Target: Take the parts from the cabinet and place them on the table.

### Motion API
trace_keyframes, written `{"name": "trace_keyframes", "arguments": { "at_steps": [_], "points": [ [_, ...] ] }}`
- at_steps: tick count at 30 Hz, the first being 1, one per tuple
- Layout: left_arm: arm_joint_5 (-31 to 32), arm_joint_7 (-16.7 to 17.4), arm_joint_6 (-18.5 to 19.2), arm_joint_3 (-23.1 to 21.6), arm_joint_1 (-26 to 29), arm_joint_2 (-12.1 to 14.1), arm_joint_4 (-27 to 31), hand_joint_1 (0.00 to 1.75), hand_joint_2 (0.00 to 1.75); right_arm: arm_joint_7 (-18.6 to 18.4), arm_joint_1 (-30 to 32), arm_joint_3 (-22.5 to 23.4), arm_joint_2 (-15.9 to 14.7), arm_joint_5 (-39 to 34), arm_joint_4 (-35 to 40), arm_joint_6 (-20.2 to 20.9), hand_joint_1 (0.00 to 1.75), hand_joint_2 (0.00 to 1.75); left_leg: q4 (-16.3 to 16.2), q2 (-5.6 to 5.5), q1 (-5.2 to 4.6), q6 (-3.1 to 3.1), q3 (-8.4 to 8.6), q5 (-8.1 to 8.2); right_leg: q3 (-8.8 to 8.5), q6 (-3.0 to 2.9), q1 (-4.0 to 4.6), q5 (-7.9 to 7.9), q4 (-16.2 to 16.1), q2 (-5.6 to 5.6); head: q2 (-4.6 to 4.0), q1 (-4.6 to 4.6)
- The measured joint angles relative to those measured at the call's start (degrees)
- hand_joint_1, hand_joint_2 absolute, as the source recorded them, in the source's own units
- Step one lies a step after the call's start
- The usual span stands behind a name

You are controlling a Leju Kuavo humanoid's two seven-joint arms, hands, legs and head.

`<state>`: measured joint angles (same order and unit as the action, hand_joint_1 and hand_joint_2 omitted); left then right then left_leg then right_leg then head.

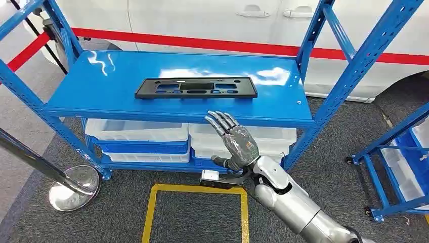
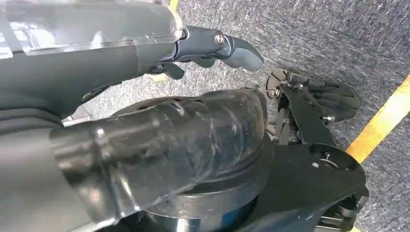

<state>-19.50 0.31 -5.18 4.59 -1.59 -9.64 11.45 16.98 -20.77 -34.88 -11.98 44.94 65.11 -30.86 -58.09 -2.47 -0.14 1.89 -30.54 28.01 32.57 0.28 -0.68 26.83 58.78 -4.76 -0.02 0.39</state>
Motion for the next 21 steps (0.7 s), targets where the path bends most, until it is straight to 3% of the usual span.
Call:
{"name": "trace_keyframes", "arguments": {
  "at_steps": [13,15,16,17,18,19,21],
  "points": [
    [0.26,-1.36,-1.29,-0.15,-0.03,0.04,0.00,0.00,0.00,-0.59,-0.26,-0.76,0.09,-0.07,-0.74,0.00,0.00,1.75,-0.60,-0.06,-0.23,0.19,-0.34,0.11,0.10,0.31,-0.26,-0.15,-0.09,-0.02,0.00,0.00],
    [0.31,-1.38,-1.38,-0.17,-0.10,0.04,0.00,0.00,0.00,-0.68,-0.25,-0.76,0.09,-0.07,-0.74,0.00,0.00,1.75,-0.51,0.10,-0.27,0.50,-0.37,0.15,0.09,0.68,-0.29,-0.25,-0.47,-0.34,0.00,0.00],
    [0.33,-1.42,-1.38,-0.24,-0.13,0.00,0.00,0.00,0.00,-0.70,-0.29,-0.76,0.00,-0.07,-0.70,-0.09,0.00,1.75,0.33,0.28,0.35,0.98,-0.05,-0.20,0.03,0.99,0.11,-0.19,-0.52,-0.49,0.00,0.02],
    [0.33,-1.46,-1.40,-0.31,-0.07,-0.02,0.00,0.00,0.00,-0.77,-0.06,-0.76,-0.15,-0.07,-0.63,-0.13,0.00,1.75,0.96,0.79,0.55,1.26,0.42,-0.54,0.33,0.98,-0.03,0.16,0.54,1.30,0.00,0.00],
    [0.35,-1.57,-1.40,-0.39,0.02,-0.02,0.00,0.00,0.00,-0.74,-0.10,-0.76,-0.13,-0.04,-0.57,-0.13,0.00,1.75,1.22,1.03,0.59,1.57,0.61,-0.56,1.64,1.23,0.04,1.54,2.85,3.11,0.00,0.26],
    [0.35,-1.64,-1.42,-0.48,0.12,-0.02,0.00,0.00,0.00,-0.74,-0.09,-0.79,-0.15,-0.04,-0.57,-0.15,0.00,1.75,1.24,1.39,0.58,1.68,0.64,-0.53,4.15,1.51,-0.13,3.70,7.30,3.87,0.00,0.22],
    [0.35,-1.81,-1.40,-0.52,0.31,-0.02,-0.02,0.00,0.00,-0.74,0.44,-0.79,-0.18,-0.04,-0.59,-0.15,0.00,1.75,1.20,1.88,0.60,1.69,0.78,-0.21,8.78,1.95,-0.52,6.20,15.06,4.20,0.00,0.24]
  ]
}}
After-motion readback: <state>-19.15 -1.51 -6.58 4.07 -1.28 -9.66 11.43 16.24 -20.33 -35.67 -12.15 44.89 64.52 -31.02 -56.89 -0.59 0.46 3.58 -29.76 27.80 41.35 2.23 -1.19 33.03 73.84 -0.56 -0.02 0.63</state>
